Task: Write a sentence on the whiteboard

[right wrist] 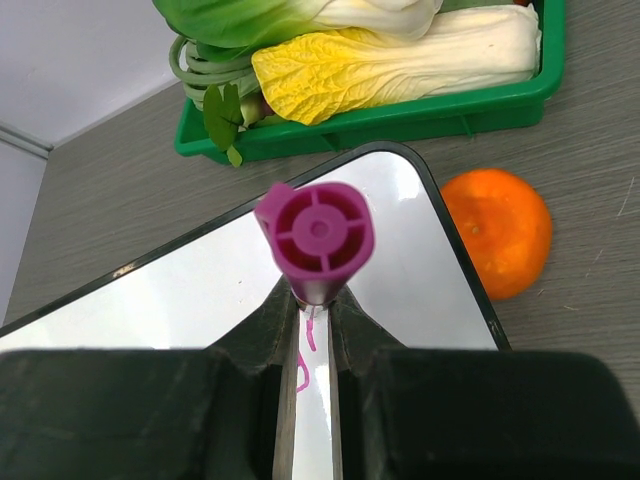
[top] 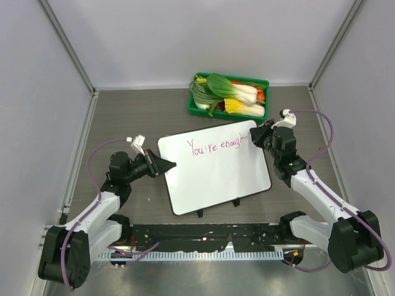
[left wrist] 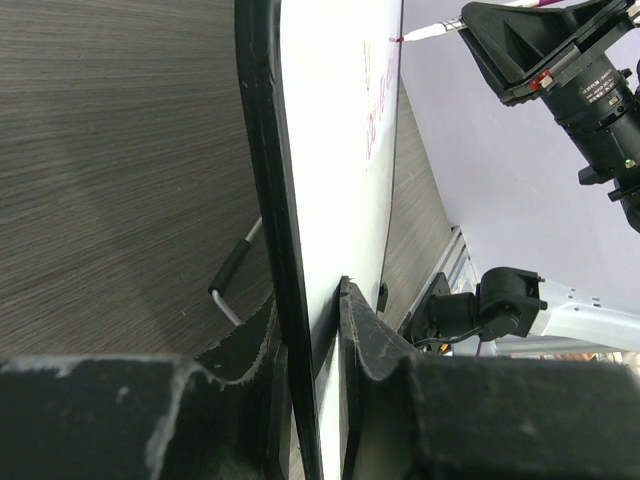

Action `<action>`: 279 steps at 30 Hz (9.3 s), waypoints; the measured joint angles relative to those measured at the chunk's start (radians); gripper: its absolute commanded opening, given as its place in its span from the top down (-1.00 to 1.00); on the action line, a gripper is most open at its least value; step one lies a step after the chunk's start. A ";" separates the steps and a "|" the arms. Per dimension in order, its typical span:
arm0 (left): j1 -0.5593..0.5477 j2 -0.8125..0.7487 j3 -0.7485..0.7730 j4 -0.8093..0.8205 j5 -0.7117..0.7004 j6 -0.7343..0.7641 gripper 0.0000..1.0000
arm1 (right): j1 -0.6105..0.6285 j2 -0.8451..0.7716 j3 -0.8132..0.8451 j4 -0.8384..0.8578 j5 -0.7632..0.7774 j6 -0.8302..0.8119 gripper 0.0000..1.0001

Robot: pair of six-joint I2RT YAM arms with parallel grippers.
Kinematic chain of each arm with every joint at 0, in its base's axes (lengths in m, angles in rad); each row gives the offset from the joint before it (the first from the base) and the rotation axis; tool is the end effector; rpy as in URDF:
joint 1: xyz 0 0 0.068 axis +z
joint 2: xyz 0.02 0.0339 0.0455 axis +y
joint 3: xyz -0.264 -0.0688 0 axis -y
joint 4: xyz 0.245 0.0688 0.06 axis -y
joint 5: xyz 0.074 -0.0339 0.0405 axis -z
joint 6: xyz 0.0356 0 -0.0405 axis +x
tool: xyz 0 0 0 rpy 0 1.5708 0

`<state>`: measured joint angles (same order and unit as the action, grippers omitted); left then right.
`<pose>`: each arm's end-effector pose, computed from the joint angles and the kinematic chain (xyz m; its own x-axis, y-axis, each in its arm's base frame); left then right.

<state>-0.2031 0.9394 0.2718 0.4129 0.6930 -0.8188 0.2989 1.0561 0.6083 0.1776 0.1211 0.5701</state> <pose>0.1833 -0.0610 0.1965 -0.7241 -0.4245 -0.5435 0.3394 0.4667 -0.8167 0.2328 0.0672 0.2621 -0.3125 0.4643 -0.8287 -0.0147 0.8699 0.4930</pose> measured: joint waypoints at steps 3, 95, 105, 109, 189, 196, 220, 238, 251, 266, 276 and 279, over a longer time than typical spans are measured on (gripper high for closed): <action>-0.001 0.000 0.000 0.000 0.000 0.000 1.00 | 0.000 0.000 0.000 0.000 0.004 0.000 0.99; -0.006 -0.004 0.001 -0.002 -0.008 0.000 1.00 | -0.009 -0.288 -0.022 -0.191 -0.082 -0.022 0.99; -0.006 -0.005 0.001 -0.003 -0.008 0.000 1.00 | -0.009 -0.343 0.033 -0.217 -0.126 -0.010 0.99; -0.006 -0.005 0.001 -0.003 -0.008 0.000 1.00 | -0.009 -0.343 0.019 -0.220 -0.146 -0.010 0.99; -0.011 -0.006 0.002 -0.003 -0.011 0.000 1.00 | 0.491 -0.154 0.026 -0.119 0.079 -0.044 0.99; -0.011 -0.006 0.002 -0.003 -0.012 0.000 1.00 | 0.491 -0.164 0.024 -0.099 0.070 -0.044 0.99; -0.011 -0.006 0.003 -0.003 -0.012 0.000 1.00 | 0.623 -0.032 -0.039 0.093 0.064 -0.021 0.98; -0.013 -0.006 0.003 -0.005 -0.015 0.000 1.00 | 0.625 0.044 -0.051 0.148 0.080 0.008 0.99; -0.013 -0.003 0.003 -0.006 -0.017 0.000 1.00 | 0.629 0.066 -0.051 0.172 0.042 0.012 0.99; -0.013 -0.001 0.003 -0.011 -0.022 0.002 1.00 | 0.630 0.068 -0.051 0.153 0.017 0.012 0.99; -0.013 -0.001 0.003 -0.014 -0.024 0.012 1.00 | 0.636 0.061 -0.051 0.131 0.039 0.012 0.99; -0.013 -0.001 0.003 -0.014 -0.026 0.014 1.00 | 0.636 0.061 -0.051 0.129 0.049 0.013 0.99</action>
<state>-0.2165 0.9386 0.2745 0.3985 0.6670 -0.8051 0.9352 1.1168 0.5575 0.3061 0.1703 0.5831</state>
